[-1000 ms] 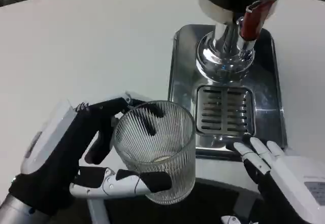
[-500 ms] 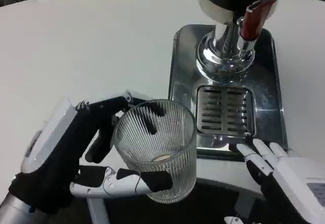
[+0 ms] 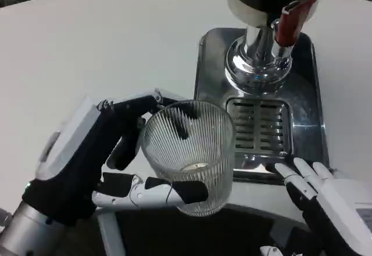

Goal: Grasp the cup under the faucet to collect the drink, then remove the cup.

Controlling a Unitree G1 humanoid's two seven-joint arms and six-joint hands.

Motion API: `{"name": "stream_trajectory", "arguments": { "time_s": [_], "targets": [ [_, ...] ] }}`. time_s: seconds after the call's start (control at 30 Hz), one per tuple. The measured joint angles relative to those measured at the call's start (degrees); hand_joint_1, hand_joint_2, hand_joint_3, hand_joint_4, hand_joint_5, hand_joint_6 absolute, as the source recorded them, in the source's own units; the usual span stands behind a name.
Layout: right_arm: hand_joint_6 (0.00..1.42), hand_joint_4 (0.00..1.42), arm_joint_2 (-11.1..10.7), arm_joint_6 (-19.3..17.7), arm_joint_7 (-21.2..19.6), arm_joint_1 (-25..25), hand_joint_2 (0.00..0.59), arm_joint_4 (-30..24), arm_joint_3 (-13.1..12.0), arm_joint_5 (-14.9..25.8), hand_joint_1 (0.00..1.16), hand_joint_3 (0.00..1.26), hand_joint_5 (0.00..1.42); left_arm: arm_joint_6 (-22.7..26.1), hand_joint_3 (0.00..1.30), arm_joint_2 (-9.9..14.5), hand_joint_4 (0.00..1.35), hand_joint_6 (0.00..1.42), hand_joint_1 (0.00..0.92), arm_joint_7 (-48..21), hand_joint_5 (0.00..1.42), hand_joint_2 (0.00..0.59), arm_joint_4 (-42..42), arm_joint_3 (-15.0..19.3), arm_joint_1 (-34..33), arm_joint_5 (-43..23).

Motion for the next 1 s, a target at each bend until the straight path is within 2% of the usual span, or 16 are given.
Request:
{"name": "stream_trajectory", "arguments": {
  "time_s": [0.5, 1.0],
  "targets": [
    [0.00, 0.00, -0.39, 1.82, 0.11, -2.95, 0.406, -0.02, -2.97, 2.14, 0.45, 0.07, 0.00, 0.50, 1.06, -2.79, 1.22, 1.42, 0.523, 1.56, 1.40, 0.080, 8.43, -3.02, -9.58, 5.06],
    [0.00, 0.00, -0.44, 2.45, 0.48, -3.63, 0.399, -0.02, -6.14, 4.07, 0.43, 0.06, 0.00, 0.49, 1.06, -4.21, 1.22, 1.42, 0.523, 5.11, 1.40, 0.080, 17.30, -6.29, -16.86, 8.79]
  ]
}}
